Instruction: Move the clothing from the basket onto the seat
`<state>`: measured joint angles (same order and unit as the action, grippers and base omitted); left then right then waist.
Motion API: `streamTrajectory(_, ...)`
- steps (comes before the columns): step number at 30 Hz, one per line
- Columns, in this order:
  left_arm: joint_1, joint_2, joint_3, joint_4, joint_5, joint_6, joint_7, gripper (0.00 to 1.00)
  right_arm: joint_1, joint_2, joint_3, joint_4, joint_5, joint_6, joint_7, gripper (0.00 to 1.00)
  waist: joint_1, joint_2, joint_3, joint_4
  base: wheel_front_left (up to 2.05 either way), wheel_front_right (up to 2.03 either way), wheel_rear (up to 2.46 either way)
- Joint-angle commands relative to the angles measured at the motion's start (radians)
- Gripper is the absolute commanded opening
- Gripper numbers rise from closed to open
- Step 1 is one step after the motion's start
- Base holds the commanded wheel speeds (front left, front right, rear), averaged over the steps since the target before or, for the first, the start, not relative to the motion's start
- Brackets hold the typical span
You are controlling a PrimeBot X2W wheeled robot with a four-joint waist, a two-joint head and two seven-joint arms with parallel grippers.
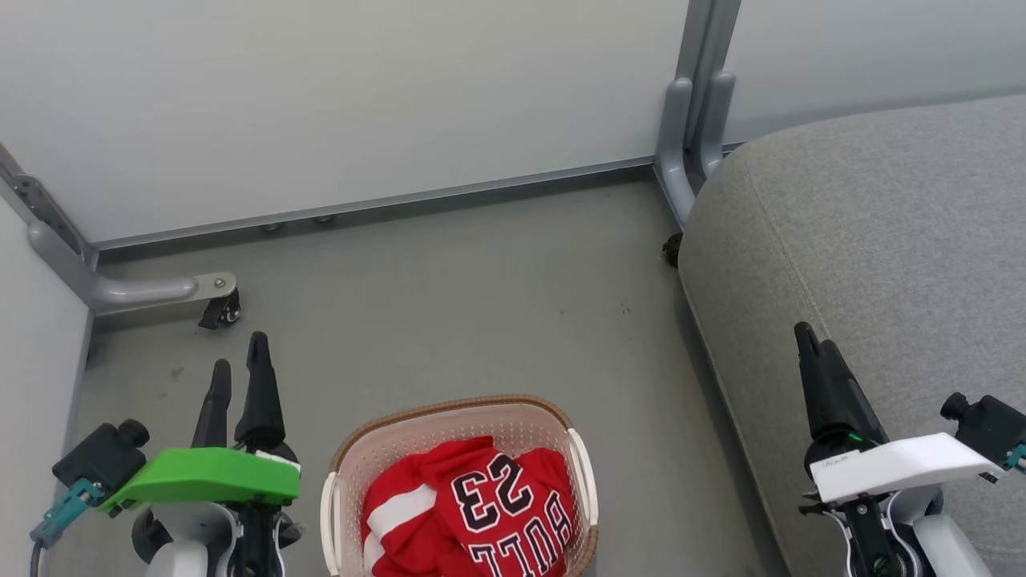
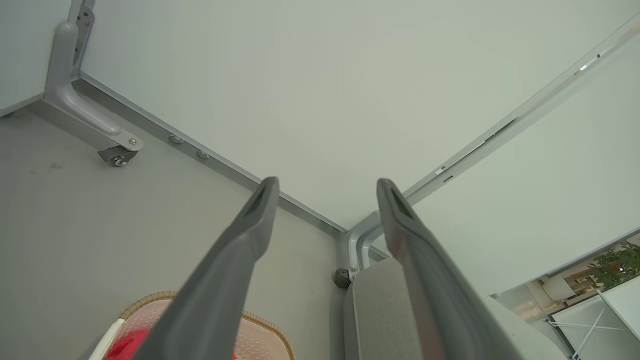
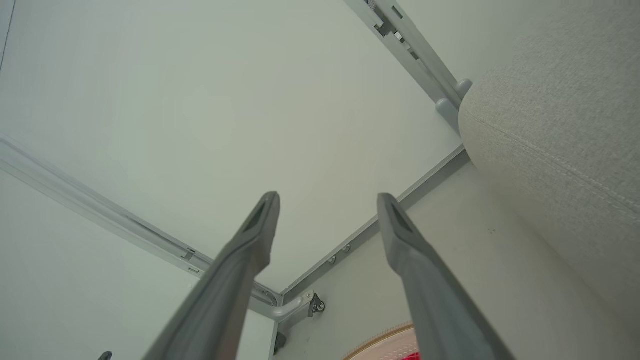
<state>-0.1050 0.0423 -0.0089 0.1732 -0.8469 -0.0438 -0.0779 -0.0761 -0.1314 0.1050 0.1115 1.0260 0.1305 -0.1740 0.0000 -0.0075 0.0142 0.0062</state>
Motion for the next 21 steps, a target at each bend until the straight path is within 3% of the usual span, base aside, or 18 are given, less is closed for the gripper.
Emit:
streamTrajectory(1, -0.032, 0.007, -0.006, -0.007, 0.047, 0.005, -0.011, 1.0, -0.001, -0.001, -0.006, -0.015, -0.043, 0.001, -0.008, 1.0, 0.0, 0.0029, 0.0, 0.001, 0.0, 0.0, 0.0)
streamTrajectory(21, -0.026, 0.009, -0.049, 0.009, 0.301, 0.028, -0.069, 1.0, 0.017, 0.026, -0.017, -0.019, -0.335, 0.001, -0.036, 1.0, 0.0, 0.0041, 0.0, 0.008, 0.0, 0.0, 0.0)
